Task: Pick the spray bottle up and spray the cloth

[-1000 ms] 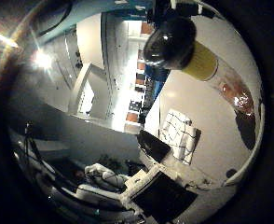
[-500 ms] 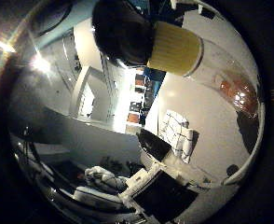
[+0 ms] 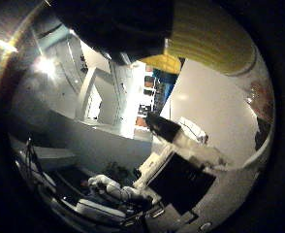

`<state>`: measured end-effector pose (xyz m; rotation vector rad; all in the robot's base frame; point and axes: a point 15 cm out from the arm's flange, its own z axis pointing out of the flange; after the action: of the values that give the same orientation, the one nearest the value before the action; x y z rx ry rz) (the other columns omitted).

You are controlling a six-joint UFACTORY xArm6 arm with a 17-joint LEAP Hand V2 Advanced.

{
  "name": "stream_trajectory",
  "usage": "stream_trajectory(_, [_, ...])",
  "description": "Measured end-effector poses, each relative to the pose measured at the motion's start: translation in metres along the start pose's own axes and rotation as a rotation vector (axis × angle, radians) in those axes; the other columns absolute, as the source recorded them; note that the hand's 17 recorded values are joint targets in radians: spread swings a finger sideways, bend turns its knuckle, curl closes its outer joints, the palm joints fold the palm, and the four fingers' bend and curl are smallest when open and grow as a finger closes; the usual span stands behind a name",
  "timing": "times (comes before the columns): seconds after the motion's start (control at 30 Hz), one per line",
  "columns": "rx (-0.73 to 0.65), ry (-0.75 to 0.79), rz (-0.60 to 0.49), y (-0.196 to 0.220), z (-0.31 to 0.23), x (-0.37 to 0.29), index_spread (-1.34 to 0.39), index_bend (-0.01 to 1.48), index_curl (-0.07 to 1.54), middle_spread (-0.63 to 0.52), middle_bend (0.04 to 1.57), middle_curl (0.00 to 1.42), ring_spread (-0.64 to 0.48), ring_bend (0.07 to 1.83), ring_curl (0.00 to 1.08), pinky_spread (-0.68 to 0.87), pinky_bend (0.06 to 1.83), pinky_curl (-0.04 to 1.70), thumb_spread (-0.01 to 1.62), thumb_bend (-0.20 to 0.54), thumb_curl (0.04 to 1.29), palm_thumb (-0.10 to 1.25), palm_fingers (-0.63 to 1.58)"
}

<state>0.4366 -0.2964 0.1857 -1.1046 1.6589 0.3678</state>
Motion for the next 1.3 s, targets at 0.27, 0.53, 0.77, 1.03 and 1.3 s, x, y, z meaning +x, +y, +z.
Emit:
stream_trajectory(0.27, [0.083, -0.091, 0.108, -0.019, 0.018, -0.001, -0.48, 0.53, 0.71, -0.34, 0.82, 0.81, -0.3, 1.16, 0.57, -0.32, 1.07, 0.43, 0.93, -0.01, 0.36, 0.83, 1.0])
stream_trajectory(0.53, [0.073, -0.093, 0.084, -0.027, 0.025, -0.016, -0.48, 0.82, 1.03, -0.32, 1.02, 1.01, -0.26, 1.3, 0.69, -0.25, 1.3, 0.64, 0.91, -0.017, 0.38, 0.96, 1.06])
stream_trajectory(0.77, [0.079, -0.084, 0.035, -0.034, 0.015, -0.041, -0.37, 0.96, 1.07, -0.24, 1.18, 1.01, -0.23, 1.33, 0.74, -0.19, 1.29, 0.76, 0.95, -0.011, 0.4, 1.04, 1.12])
stream_trajectory(1.03, [-0.01, -0.003, -0.08, -0.027, 0.007, -0.087, -0.29, 1.05, 1.04, -0.17, 1.27, 0.95, -0.23, 1.35, 0.77, -0.18, 1.25, 0.9, 1.01, -0.014, 0.41, 1.06, 1.1])
stream_trajectory(1.3, [-0.175, 0.152, -0.212, -0.011, 0.012, -0.141, -0.25, 1.1, 0.99, -0.15, 1.32, 0.9, -0.23, 1.35, 0.8, -0.17, 1.2, 1.02, 1.03, -0.015, 0.43, 1.06, 1.09])
